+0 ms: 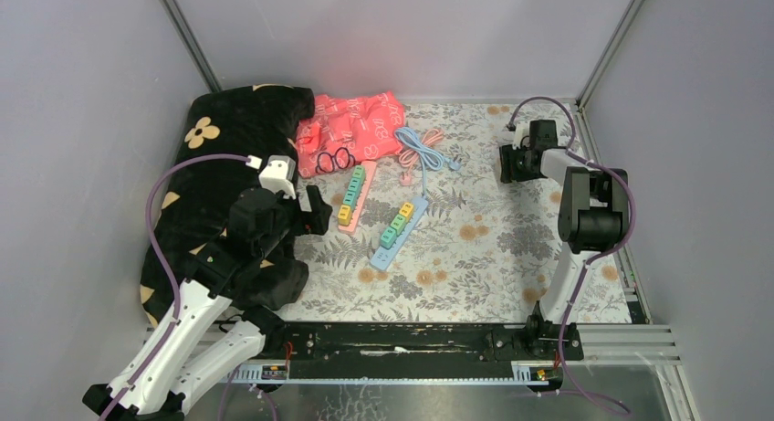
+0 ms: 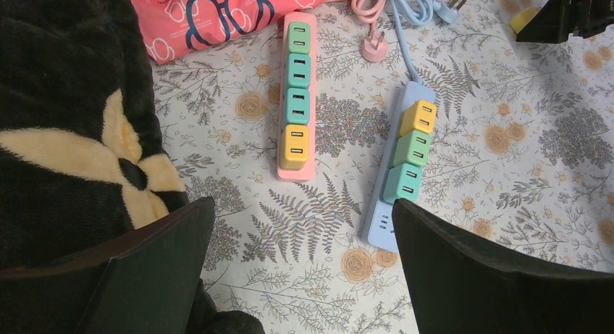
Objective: Insert the plug
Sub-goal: Pick up the plug from the center of the board.
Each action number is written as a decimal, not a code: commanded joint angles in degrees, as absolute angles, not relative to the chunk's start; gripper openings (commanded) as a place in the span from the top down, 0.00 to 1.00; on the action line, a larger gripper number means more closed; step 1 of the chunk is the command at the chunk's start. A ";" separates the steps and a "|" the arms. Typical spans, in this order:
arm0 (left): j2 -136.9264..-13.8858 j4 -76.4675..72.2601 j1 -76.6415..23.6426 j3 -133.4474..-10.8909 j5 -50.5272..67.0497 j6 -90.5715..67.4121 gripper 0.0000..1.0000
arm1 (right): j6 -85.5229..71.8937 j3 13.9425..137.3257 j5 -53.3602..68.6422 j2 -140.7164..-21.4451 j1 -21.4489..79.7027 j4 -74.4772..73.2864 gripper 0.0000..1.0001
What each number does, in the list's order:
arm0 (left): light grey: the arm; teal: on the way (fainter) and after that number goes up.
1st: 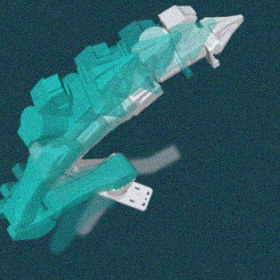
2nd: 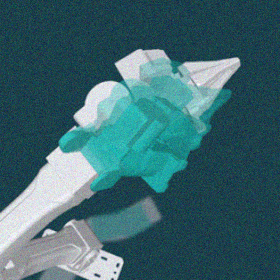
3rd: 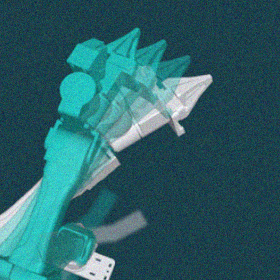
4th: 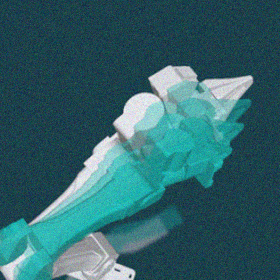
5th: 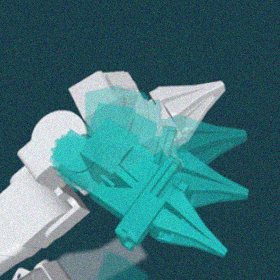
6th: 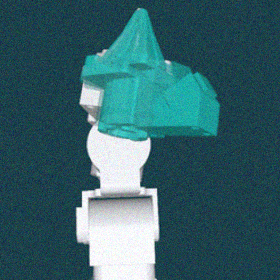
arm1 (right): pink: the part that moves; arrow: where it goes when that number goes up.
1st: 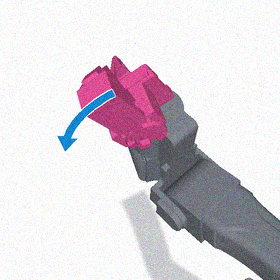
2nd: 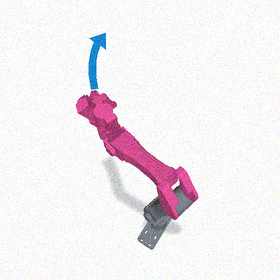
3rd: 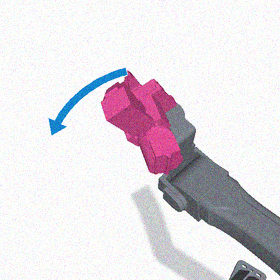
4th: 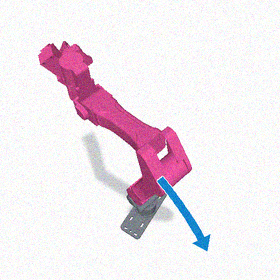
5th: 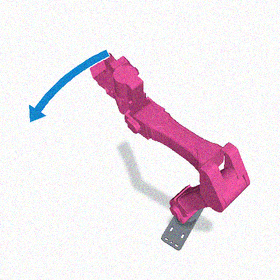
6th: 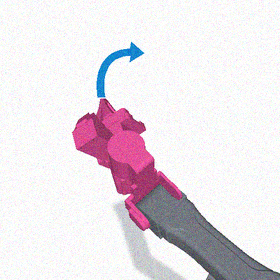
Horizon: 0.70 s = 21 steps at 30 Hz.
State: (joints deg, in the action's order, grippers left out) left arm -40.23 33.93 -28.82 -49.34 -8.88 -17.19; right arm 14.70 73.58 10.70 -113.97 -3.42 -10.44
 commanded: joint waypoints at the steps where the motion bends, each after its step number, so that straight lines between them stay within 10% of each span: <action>1: -40.31 30.26 -28.30 -48.80 -7.66 -15.93 0.00 | 13.92 71.79 9.16 -112.18 -2.42 -10.20 0.44; 21: -46.13 30.76 -26.81 -50.13 -0.83 -16.03 0.00 | 1.79 49.98 11.26 -89.07 8.86 5.84 0.65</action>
State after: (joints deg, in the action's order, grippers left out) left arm -44.14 33.36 -27.24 -49.34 -4.58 -17.12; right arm 5.32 53.45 10.17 -96.64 5.74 -0.38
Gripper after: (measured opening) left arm 0.997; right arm 0.527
